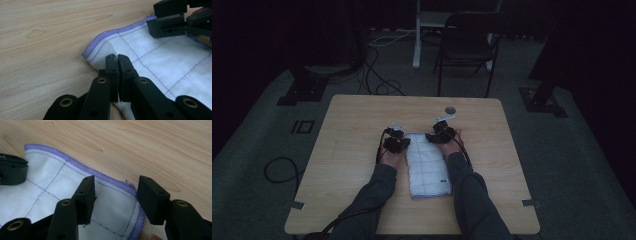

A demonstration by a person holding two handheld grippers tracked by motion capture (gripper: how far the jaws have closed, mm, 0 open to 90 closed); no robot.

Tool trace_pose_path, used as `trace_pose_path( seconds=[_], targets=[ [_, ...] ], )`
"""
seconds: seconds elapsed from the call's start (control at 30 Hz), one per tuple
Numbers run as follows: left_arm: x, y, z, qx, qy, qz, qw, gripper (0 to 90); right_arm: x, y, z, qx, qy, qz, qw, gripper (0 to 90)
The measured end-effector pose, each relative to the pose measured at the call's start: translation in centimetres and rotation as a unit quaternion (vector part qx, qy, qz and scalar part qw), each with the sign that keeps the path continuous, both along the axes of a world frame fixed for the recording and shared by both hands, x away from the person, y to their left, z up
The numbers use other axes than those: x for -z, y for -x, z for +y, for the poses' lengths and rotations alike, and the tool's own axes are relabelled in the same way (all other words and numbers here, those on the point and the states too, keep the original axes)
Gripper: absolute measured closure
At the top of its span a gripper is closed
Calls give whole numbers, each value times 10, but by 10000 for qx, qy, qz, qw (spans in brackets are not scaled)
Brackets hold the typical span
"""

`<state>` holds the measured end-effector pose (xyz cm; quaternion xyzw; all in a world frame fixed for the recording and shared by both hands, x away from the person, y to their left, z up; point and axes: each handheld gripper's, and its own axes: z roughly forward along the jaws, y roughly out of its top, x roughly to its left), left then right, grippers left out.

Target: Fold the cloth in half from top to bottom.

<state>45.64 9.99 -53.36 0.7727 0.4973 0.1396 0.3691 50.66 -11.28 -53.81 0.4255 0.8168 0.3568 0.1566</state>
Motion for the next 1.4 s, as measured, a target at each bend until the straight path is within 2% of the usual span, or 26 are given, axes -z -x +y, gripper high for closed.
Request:
trace_pose_path(
  seconds=[0.13,0.2,0.3,0.33,0.47,0.57,0.63,0.67,0.77,0.87,1.07,1.17,1.2,1.3,1.4],
  targets=[
    [0,-1,10,-134,212,58,9997,889,0,0,0,-36,77,-19,10000,509],
    [0,-1,14,-191,231,93,9995,888,0,0,1,-22,89,-15,10000,510],
    [0,-1,12,-229,135,106,9996,876,0,1,4,-35,154,-40,9999,523],
    [-1,-1,12,-272,106,82,9995,849,-1,1,5,-15,175,-27,9998,528],
    [-4,-3,19,-554,299,55,9980,690,-2,1,6,4,226,26,9997,557],
    [-4,-7,21,-634,402,191,9970,645,-3,2,8,23,228,72,9997,633],
    [0,-12,19,-567,390,394,9969,604,-4,2,10,5,242,91,9997,673],
    [1,-13,17,-571,342,364,9971,595,-4,3,10,14,233,109,9997,684],
    [1,-17,14,-639,382,383,9965,580,-5,3,10,22,238,153,9996,734],
    [0,-21,10,-610,242,345,9972,581,-6,2,9,64,202,219,9995,791],
    [-2,-30,3,-512,88,449,9976,615,-6,2,3,212,24,346,9992,831],
    [-2,-32,-1,-384,192,602,9973,786,-5,2,-1,262,-113,374,9989,837],
    [-2,-33,-1,-387,209,646,9969,818,-5,2,-2,278,-164,366,9988,838],
    [-4,-34,0,-343,272,717,9965,853,-6,4,-4,293,-268,325,9987,839],
    [-6,-34,1,-296,332,682,9967,860,-9,5,-5,271,-308,256,9988,839]
  ],
)
